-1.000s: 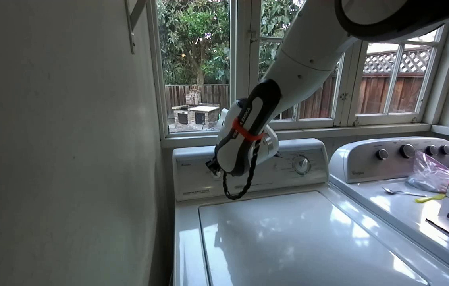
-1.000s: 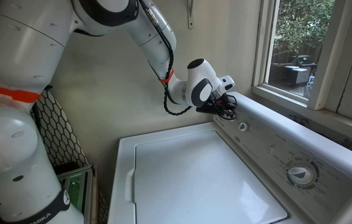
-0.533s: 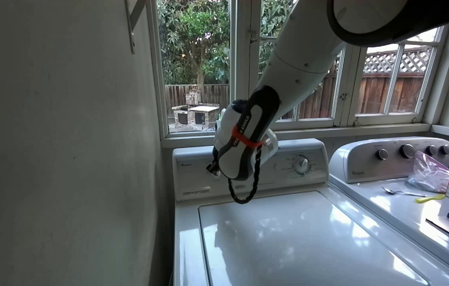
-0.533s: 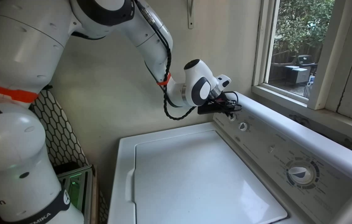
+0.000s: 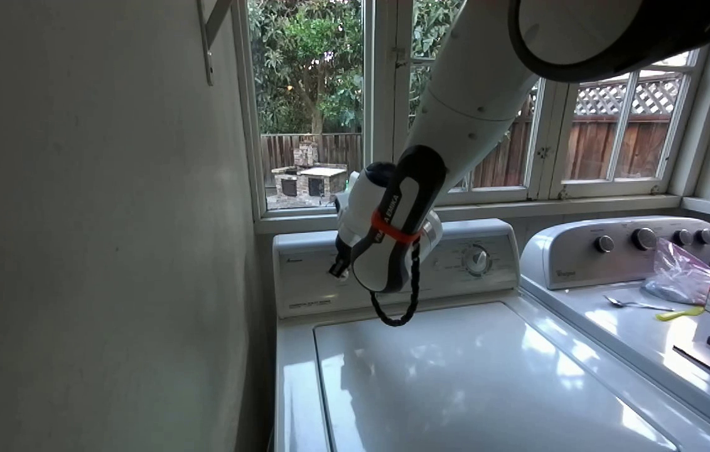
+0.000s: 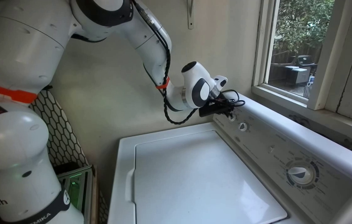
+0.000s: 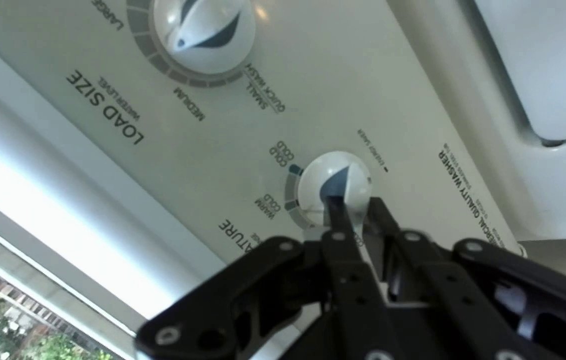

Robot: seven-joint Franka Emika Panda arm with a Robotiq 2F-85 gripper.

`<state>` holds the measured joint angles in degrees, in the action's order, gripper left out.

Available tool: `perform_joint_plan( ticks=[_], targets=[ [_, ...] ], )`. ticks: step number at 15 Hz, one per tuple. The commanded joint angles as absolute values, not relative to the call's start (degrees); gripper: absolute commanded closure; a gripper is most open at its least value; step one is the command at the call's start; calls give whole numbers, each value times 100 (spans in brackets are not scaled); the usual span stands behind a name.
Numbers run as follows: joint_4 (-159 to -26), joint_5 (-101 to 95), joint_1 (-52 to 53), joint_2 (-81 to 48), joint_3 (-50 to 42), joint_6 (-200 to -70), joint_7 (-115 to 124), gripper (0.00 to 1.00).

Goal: Twist the button of the device and anticlockwise

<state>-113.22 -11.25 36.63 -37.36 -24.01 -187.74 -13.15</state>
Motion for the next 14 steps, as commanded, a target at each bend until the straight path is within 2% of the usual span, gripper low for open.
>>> perform_joint_plan(
  ticks=[1, 4, 5, 6, 7, 8, 14],
  targets=[
    [-11413, -1444, 3666, -3646, -2329, -19157, -1525, 96],
    [-11453, -1465, 3627, -3643, -2302, -19278, -1643, 96],
    [-11471, -1416, 3631, -3640, -2306, -19327, -1655, 90],
    [-11485, -1378, 3624, -3611, -2304, -19292, -1670, 61],
    [-11511, -1331, 3593, -3539, -2247, -19132, -1638, 60],
    [-11515, -1315, 3658, -3491, -2283, -19119, -1596, 53],
    [-11602, -1094, 4397, -3125, -3028, -18615, -1504, 7]
  ],
)
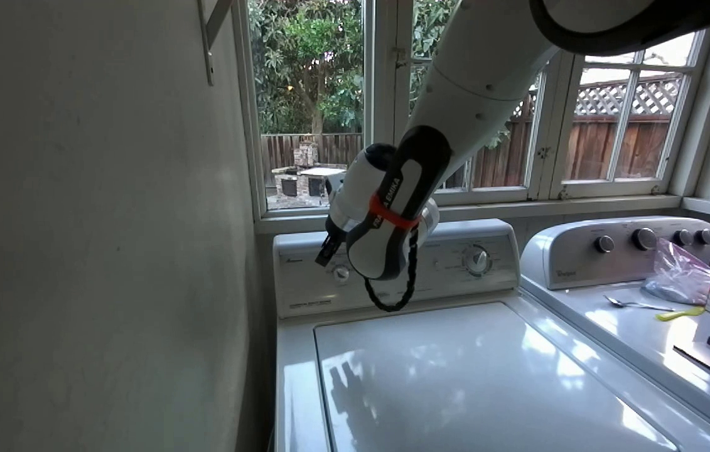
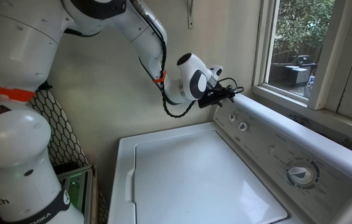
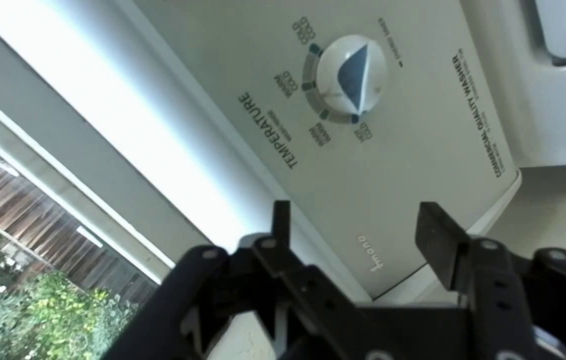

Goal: Twist the button of the device and anticlockwise

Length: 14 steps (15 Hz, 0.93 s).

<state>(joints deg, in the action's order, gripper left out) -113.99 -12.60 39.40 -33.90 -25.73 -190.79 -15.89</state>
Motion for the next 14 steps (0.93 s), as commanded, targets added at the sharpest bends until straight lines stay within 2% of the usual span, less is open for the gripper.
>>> perform_joint_plan(
  ticks=[1, 4, 14],
  targets=[
    [-11631, -1043, 4484, -3016, -3107, -18250, -1415, 1],
    [-11536, -985, 4429, -2688, -3132, -17015, -1227, 0],
    [-10781, -2820, 2470, -1909, -1687, -13086, 1149, 0]
  ],
)
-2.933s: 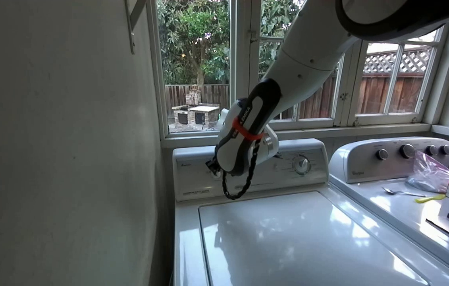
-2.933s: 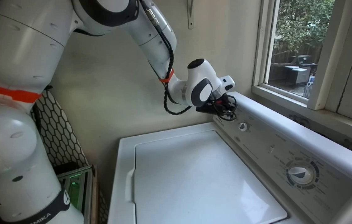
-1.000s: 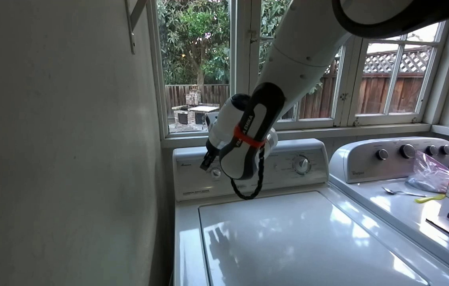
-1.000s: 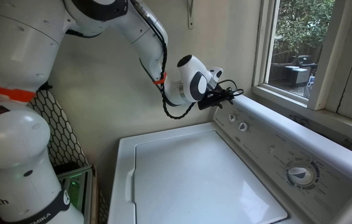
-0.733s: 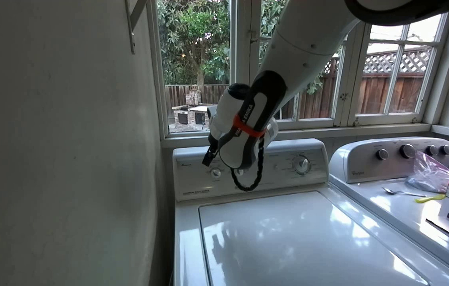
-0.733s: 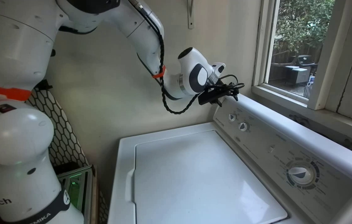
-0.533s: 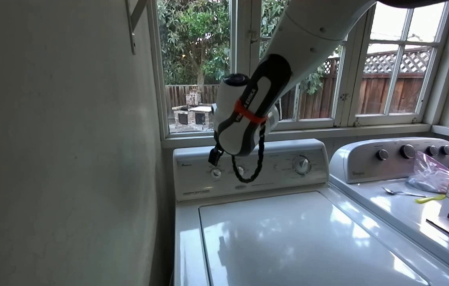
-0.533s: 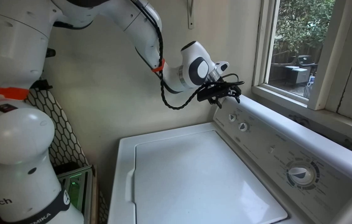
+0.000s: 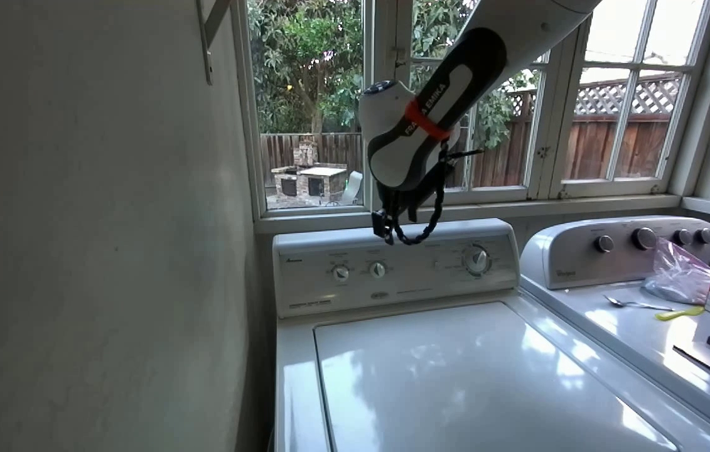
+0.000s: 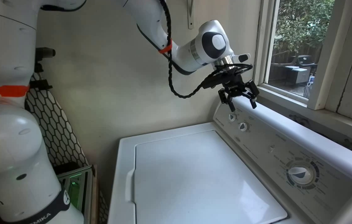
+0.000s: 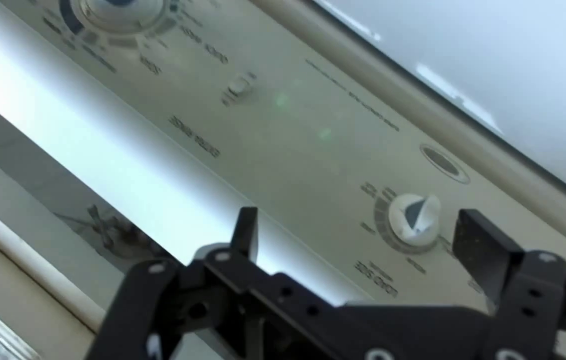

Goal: Twist the button of the device and anticlockwise

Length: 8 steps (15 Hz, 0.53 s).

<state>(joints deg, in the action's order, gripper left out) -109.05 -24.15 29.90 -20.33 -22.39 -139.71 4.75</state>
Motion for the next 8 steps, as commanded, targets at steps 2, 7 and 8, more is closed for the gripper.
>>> perform_joint_plan(
  ticks=[2, 7, 8],
  targets=[
    [-10729, -2853, 2166, -1850, -1349, -12375, 1517, 0],
    [-10657, -2876, 1593, -1884, -743, -12382, 1444, 0],
    [-10650, -2875, 1572, -1885, -725, -12384, 1441, 0]
  ],
)
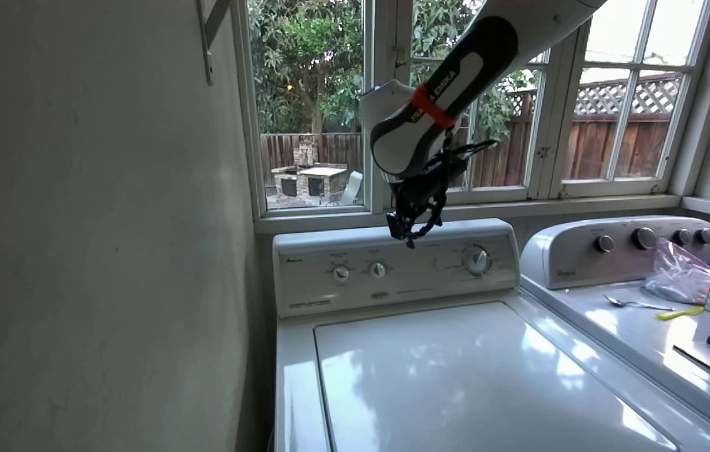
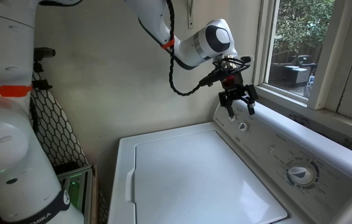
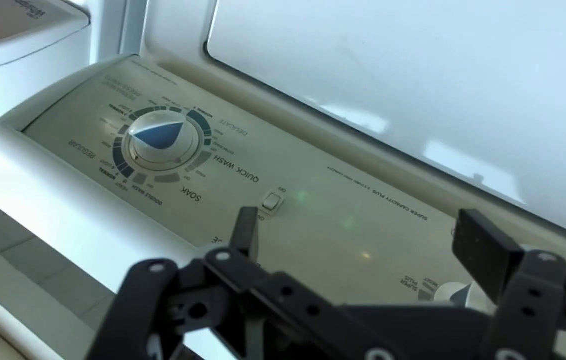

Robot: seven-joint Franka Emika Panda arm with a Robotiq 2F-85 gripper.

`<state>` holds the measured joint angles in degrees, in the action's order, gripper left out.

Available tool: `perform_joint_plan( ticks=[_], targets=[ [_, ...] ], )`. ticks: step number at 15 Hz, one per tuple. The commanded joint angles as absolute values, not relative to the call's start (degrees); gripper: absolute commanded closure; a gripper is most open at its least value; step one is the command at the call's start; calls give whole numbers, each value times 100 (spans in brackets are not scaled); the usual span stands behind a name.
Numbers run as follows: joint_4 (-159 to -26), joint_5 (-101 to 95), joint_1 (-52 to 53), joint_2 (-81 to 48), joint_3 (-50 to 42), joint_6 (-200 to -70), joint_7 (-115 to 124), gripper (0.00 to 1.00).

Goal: Twist the button of the device and anticlockwise

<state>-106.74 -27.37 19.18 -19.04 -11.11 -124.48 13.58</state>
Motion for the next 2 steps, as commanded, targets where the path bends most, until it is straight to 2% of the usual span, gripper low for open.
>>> perform_joint_plan(
  ticks=[1, 2],
  targets=[
    [-10646, -2875, 1560, -1886, -716, -12384, 1439, 0],
    [-10644, -2875, 1556, -1886, -712, -12385, 1439, 0]
  ],
)
